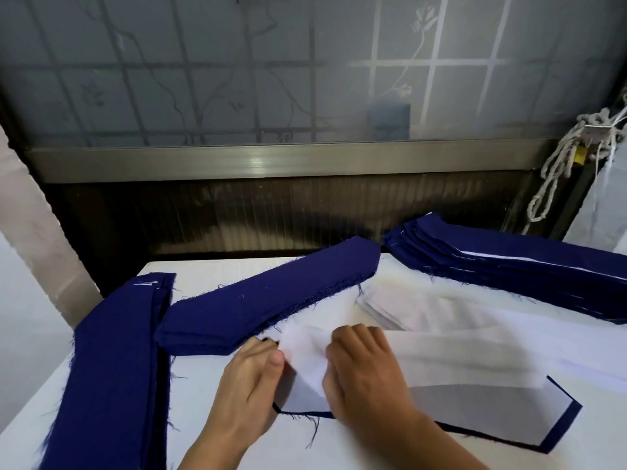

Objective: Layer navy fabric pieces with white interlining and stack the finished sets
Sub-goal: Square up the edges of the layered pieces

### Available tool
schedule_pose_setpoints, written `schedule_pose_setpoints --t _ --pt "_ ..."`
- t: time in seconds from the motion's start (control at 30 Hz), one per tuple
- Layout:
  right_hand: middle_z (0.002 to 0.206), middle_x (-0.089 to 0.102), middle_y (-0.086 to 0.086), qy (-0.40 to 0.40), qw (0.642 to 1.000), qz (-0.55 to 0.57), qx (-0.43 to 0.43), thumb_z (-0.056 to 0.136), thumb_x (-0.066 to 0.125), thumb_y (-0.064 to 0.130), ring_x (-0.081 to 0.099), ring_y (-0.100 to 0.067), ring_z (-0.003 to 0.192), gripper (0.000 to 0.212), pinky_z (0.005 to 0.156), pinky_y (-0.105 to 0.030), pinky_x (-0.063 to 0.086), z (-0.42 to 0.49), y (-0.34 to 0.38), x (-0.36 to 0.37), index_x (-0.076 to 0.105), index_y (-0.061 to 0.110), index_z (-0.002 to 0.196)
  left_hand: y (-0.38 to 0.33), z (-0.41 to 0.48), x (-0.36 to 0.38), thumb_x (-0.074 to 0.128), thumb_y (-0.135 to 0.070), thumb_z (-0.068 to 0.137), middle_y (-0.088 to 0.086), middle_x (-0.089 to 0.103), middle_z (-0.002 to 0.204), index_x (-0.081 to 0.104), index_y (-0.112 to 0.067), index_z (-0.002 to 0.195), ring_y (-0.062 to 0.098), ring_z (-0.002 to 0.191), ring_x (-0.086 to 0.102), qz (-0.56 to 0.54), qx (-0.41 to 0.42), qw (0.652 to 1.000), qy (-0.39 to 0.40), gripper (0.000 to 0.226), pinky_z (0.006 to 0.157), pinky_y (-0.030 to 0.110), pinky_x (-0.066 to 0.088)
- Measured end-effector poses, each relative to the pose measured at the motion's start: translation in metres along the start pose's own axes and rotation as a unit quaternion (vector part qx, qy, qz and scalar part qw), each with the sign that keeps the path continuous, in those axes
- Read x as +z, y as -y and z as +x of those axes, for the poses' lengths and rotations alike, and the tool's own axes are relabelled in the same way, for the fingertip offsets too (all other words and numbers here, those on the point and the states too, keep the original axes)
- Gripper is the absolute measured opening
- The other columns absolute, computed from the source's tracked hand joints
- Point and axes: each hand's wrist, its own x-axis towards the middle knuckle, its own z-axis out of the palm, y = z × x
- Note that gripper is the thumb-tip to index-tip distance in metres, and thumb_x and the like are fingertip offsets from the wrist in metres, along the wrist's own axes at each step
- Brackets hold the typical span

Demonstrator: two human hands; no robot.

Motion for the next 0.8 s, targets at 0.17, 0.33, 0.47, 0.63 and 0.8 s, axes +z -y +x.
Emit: schedule_pose_setpoints --t 0.17,0.33,0.47,0.63,0.8 --pt "0.090 0.058 0.000 0.055 0.998 0.029 -0.027 0.078 0.058 0.018 0.052 -0.021 0.080 0.005 0.075 -0.036 0.046 -0.003 0.005 0.005 0.060 0.016 0.083 0.002 0.004 0.004 0.065 -0.028 0.090 -0.019 0.063 0.076 0.067 -0.034 0.075 0.004 0.087 0.054 0.097 -0.019 0.995 -0.003 0.017 0.067 0.025 0.046" --pt "0.116 0.060 0.005 0.067 0.994 0.075 0.036 0.083 0.055 0.014 0.050 -0.013 0.110 0.043 0.105 -0.033 0.032 -0.004 -0.004 0.003 0.051 0.016 0.126 -0.001 0.002 0.002 0.059 -0.012 0.079 -0.028 0.064 0.086 0.073 -0.035 0.094 0.001 0.087 0.053 0.124 0.044 0.991 -0.016 0.030 0.066 0.019 0.045" --pt "0.086 0.063 0.005 0.079 0.993 0.038 0.080 0.069 0.056 0.011 0.058 -0.015 0.088 0.049 0.103 -0.039 0.030 0.000 -0.014 -0.001 0.057 0.016 0.118 0.001 0.003 0.002 0.062 -0.011 0.083 -0.031 0.060 0.087 0.073 -0.028 0.089 0.001 0.080 0.054 0.107 0.032 0.990 -0.084 0.022 0.067 0.018 0.044" --pt "0.071 0.064 0.004 0.089 0.988 -0.006 0.128 0.063 0.063 0.007 0.063 -0.019 0.075 0.046 0.102 -0.038 0.027 -0.011 -0.049 -0.024 0.063 0.015 0.109 -0.004 0.004 0.001 0.063 -0.023 0.093 -0.026 0.057 0.077 0.058 -0.045 0.068 0.006 0.068 0.050 0.075 -0.018 0.988 -0.130 0.033 0.059 0.013 0.038" --pt "0.070 0.065 0.001 0.100 0.974 -0.090 0.182 0.058 0.077 0.001 0.066 -0.022 0.072 0.052 0.100 -0.043 0.028 -0.056 -0.102 -0.066 0.065 0.014 0.106 -0.003 0.005 0.003 0.060 -0.027 0.096 -0.018 0.052 0.062 0.043 -0.041 0.054 0.009 0.061 0.047 0.060 -0.090 0.982 -0.154 0.048 0.051 0.021 0.028"
